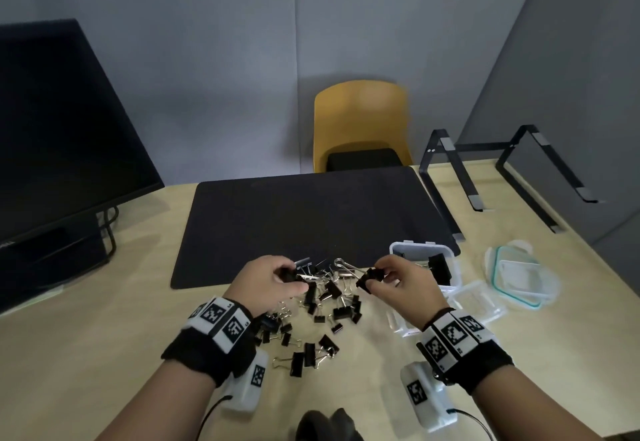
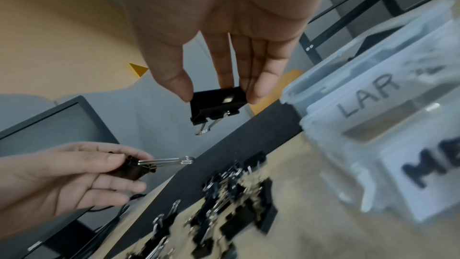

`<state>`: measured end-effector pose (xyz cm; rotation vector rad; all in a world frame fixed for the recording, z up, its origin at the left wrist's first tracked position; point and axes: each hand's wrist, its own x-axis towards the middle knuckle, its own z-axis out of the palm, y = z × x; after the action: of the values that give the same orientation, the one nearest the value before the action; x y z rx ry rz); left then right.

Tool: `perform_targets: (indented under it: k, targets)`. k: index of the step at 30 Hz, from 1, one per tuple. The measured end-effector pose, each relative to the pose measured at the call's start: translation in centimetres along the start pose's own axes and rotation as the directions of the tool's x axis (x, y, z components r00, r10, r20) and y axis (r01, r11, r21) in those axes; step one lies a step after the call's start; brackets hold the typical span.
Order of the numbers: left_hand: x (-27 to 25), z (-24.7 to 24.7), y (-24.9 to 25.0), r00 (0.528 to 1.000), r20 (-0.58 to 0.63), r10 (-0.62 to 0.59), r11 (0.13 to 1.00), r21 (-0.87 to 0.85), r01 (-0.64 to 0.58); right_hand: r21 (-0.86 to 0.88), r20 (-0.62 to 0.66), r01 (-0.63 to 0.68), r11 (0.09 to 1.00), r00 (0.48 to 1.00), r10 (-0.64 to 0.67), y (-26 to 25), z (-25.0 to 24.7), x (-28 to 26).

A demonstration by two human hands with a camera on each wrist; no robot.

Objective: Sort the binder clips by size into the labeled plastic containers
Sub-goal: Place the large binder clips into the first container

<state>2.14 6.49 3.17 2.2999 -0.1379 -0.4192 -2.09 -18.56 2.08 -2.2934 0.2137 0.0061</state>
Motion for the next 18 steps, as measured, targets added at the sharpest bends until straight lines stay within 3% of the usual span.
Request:
perform_targets:
  k: [9,18]
  targets:
    - [2.4,4.1,5.0,0.997,0.02,0.079,0.997,0.023,-0.08,-0.106,-0.088,-0.14,0.985,0.988,0.131,3.6,-5.6,0.9]
    - [3.1,6.6,6.2,0.996,0.005,0.084,0.996,0.025,-0.084,-0.201,-0.106,-0.194,0.96,0.979,0.175,5.1,-6.5,1.5]
